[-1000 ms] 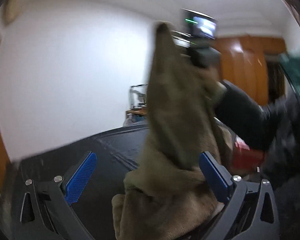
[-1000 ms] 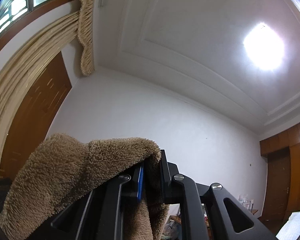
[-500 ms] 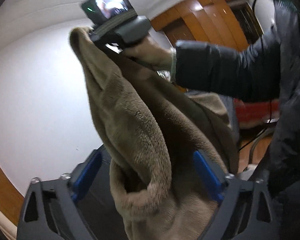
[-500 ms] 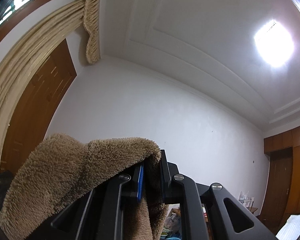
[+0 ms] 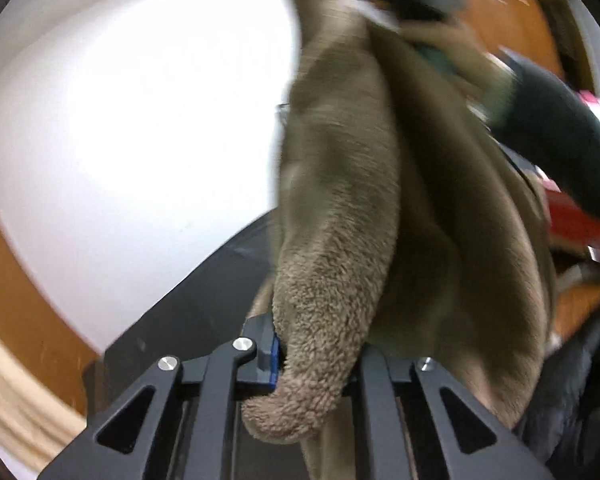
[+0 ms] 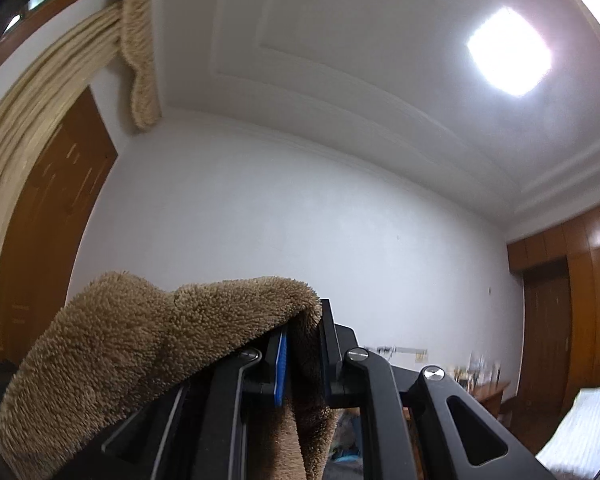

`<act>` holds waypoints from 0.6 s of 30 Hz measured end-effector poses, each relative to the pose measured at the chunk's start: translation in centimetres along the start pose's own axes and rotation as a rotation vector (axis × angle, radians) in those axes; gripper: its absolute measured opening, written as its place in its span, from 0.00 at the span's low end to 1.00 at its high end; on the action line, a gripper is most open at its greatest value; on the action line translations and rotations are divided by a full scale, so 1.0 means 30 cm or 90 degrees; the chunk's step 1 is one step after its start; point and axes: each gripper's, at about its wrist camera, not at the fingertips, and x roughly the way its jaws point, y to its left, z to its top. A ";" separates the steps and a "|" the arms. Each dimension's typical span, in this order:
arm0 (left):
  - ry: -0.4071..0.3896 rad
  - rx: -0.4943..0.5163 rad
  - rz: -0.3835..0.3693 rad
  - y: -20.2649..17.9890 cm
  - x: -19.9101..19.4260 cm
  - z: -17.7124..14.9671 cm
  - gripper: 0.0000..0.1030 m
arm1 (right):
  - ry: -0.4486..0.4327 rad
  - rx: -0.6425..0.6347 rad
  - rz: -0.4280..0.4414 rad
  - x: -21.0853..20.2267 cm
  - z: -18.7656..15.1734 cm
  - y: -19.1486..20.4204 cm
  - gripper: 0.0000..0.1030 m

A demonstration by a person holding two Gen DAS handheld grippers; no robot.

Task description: Fold clothes

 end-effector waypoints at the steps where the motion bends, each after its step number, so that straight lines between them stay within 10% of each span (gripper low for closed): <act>1: -0.001 -0.029 0.012 0.029 -0.007 0.013 0.11 | 0.007 0.006 -0.001 0.004 -0.006 -0.014 0.13; 10: -0.185 -0.346 0.015 0.298 -0.283 0.163 0.10 | -0.022 0.043 -0.026 -0.054 0.063 -0.133 0.13; 18: -0.354 -0.374 0.056 0.247 -0.671 0.306 0.10 | -0.136 0.067 -0.054 -0.227 0.286 -0.230 0.13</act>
